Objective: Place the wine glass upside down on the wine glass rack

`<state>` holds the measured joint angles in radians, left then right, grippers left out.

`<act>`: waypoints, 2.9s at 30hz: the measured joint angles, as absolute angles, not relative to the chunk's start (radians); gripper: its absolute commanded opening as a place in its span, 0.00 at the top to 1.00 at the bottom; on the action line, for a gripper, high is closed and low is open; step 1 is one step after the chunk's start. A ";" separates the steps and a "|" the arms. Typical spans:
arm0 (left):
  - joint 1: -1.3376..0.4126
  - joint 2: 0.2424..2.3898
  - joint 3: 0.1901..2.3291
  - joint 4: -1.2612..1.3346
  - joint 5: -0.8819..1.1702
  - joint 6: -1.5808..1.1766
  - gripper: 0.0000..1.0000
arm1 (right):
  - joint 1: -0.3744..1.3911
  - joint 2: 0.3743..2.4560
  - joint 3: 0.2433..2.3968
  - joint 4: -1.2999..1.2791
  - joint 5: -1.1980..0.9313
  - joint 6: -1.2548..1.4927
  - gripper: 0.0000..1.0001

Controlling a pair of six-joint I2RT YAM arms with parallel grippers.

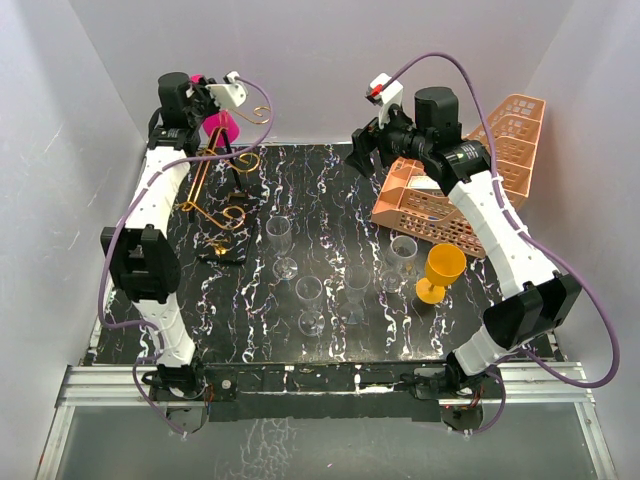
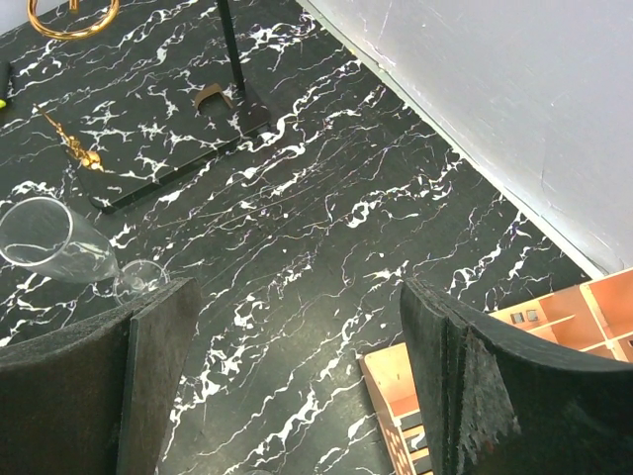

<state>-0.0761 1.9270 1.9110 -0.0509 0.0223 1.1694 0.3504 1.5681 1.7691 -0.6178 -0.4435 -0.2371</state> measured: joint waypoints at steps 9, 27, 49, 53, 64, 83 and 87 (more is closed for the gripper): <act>-0.076 1.887 1.823 -0.026 0.000 1.199 1.00 | 0.350 1.568 1.769 -0.617 -0.450 -0.234 0.10; -0.077 1.850 1.764 -0.001 -0.086 1.231 1.00 | 0.350 1.568 1.769 -0.616 -0.464 -0.234 0.10; -0.078 1.796 1.685 -0.008 -0.134 1.250 1.00 | 0.350 1.568 1.750 -0.600 -0.472 -0.233 0.10; -0.075 1.796 1.685 -0.008 -0.159 1.255 1.00 | 0.350 1.568 1.750 -0.599 -0.474 -0.233 0.10; -0.058 1.797 1.686 -0.005 -0.191 1.256 1.00 | 0.350 1.568 1.750 -0.599 -0.478 -0.233 0.10; -0.054 1.897 1.834 -0.038 -0.200 1.210 1.00 | 0.350 1.568 1.728 -0.592 -0.481 -0.234 0.10; -0.056 1.898 1.848 -0.052 -0.199 1.195 1.00 | 0.348 1.568 1.718 -0.591 -0.481 -0.234 0.10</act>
